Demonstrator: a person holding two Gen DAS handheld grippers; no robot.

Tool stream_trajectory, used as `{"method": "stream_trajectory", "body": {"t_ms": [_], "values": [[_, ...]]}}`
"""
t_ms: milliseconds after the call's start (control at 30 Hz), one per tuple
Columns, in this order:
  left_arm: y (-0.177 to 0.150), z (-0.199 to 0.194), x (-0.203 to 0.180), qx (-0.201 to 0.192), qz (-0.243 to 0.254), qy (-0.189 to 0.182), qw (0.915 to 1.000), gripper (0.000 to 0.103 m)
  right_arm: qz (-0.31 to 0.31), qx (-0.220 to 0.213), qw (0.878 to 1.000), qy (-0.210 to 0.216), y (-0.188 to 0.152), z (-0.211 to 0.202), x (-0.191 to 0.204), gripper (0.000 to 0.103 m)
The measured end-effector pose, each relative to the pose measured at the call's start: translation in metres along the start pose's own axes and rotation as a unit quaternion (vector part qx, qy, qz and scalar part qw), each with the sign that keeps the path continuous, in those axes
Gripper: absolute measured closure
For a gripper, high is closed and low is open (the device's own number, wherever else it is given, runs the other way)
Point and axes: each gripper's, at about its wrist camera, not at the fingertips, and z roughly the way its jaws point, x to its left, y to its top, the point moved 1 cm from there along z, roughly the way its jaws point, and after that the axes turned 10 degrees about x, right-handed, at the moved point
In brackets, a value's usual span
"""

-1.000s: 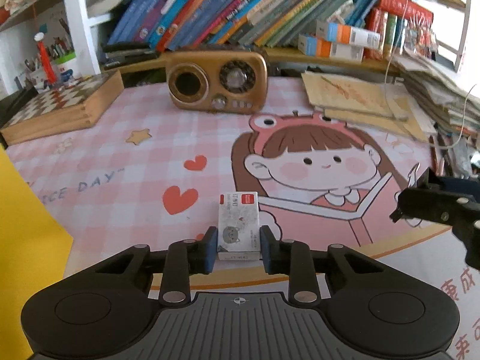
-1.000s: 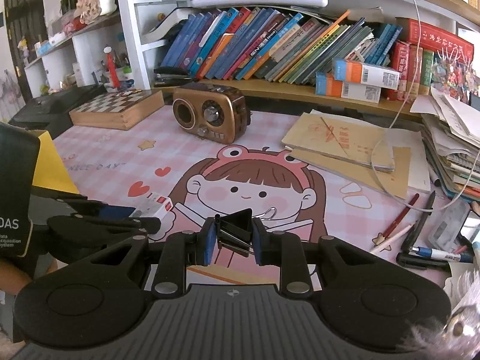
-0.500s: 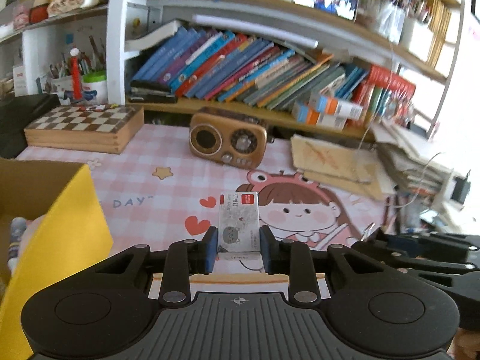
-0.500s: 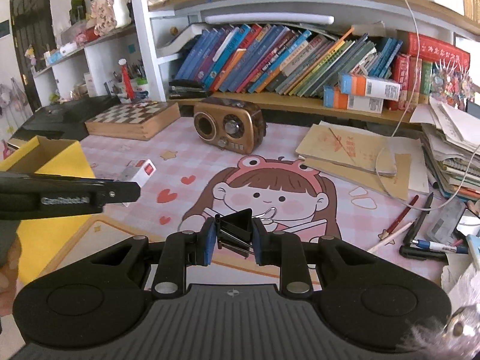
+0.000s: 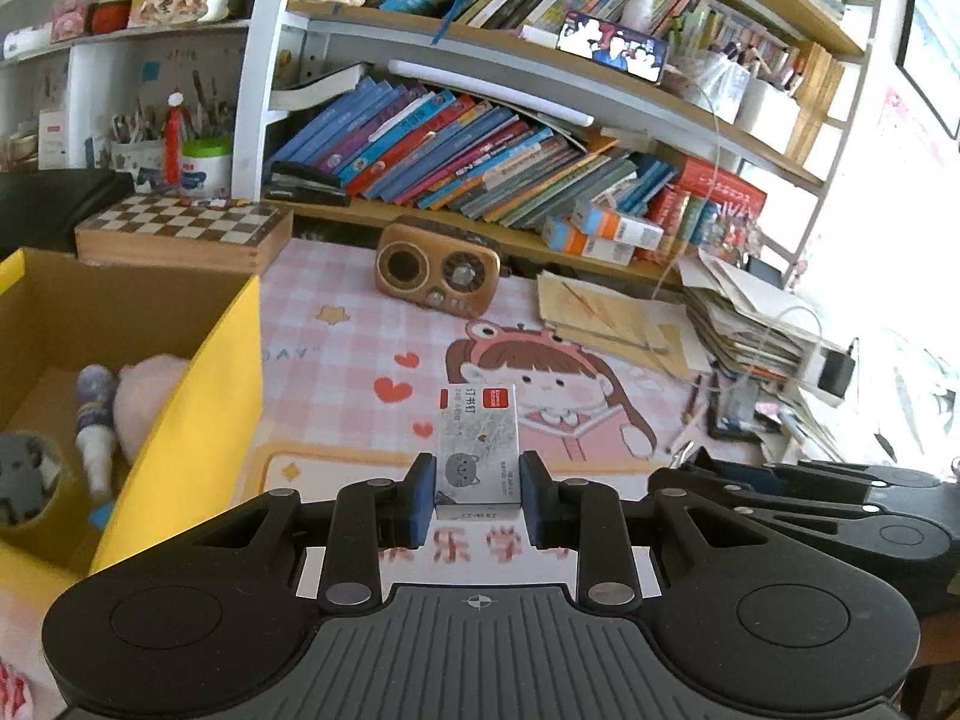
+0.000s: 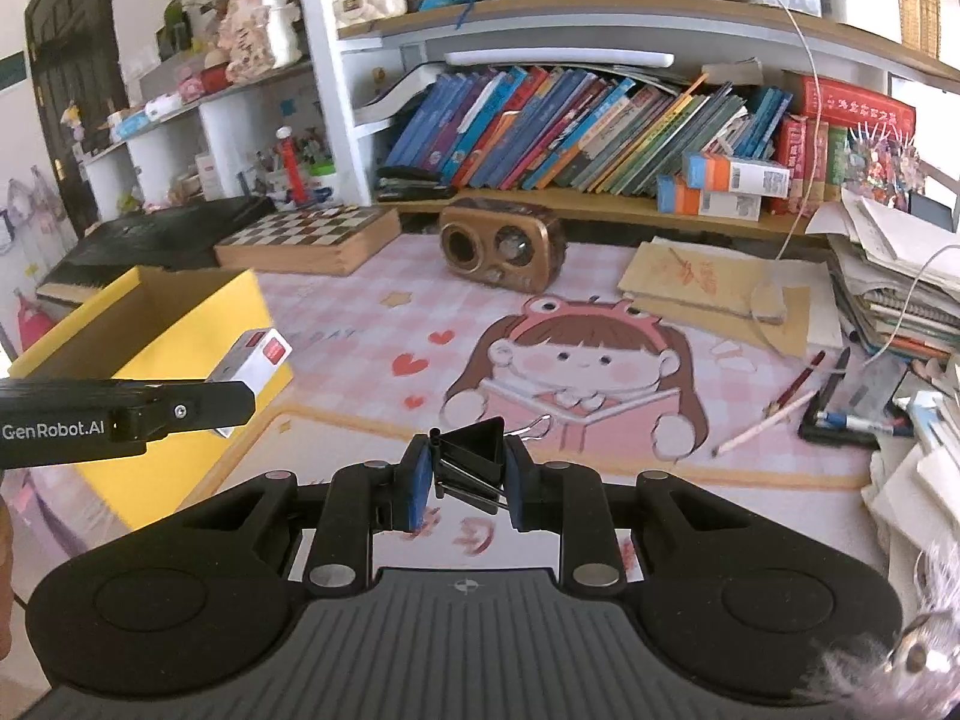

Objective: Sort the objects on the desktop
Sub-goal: 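Lift and carry the card box and black clip with both tools toward the yellow box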

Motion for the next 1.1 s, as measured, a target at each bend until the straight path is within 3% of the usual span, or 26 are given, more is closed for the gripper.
{"method": "stream_trajectory", "body": {"t_ms": [700, 1100], "values": [[-0.097, -0.112, 0.078, 0.016, -0.015, 0.002, 0.9998, 0.075, -0.026, 0.039, 0.998, 0.031, -0.077, -0.040, 0.146, 0.080], [-0.133, -0.159, 0.119, 0.012, -0.027, 0.013, 0.9995, 0.075, -0.042, 0.039, 0.997, 0.052, -0.099, -0.047, 0.212, 0.080]]}}
